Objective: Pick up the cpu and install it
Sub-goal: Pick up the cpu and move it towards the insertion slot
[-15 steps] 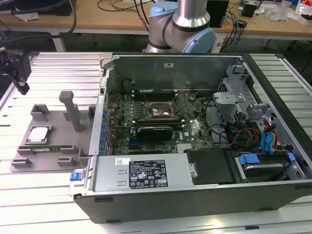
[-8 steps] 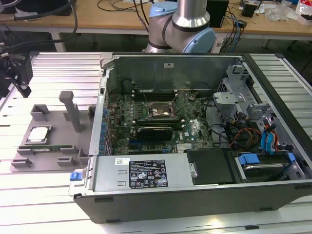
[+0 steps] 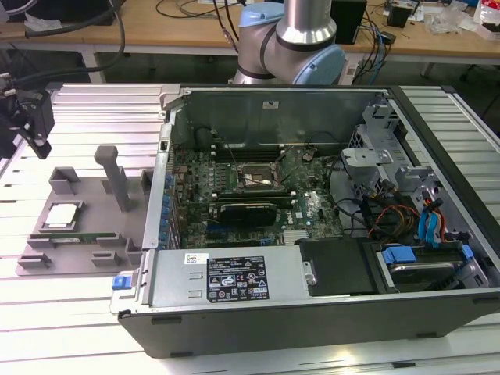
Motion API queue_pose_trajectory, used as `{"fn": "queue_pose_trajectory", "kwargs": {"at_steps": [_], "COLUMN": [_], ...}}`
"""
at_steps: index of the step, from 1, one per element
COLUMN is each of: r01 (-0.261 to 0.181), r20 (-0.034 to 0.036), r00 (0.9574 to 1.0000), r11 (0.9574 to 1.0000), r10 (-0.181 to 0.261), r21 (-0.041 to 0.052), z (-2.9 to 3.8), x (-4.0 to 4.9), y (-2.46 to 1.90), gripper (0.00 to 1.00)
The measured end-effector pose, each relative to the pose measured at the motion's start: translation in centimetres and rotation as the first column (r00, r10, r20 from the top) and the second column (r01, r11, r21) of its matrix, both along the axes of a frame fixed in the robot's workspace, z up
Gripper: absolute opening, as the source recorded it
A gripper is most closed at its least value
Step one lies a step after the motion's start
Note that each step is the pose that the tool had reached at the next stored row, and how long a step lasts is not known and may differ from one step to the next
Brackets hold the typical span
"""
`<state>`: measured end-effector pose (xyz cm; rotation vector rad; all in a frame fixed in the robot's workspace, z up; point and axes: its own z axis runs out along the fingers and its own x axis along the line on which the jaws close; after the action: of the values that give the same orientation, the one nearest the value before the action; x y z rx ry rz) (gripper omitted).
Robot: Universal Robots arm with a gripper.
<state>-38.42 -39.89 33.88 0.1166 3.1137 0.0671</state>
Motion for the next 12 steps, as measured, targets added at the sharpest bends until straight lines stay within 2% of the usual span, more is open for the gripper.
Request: {"fn": "queue_pose_trajectory", "kwargs": {"at_steps": [12], "r01": [0.0], "r20": [-0.0001], "r00": [1.0], "r11": [1.0], "r10": [0.0], "r21": [-0.0001], "z": [-0.56], "x": [0.0], "y": [0.0], "gripper": [0.54]}}
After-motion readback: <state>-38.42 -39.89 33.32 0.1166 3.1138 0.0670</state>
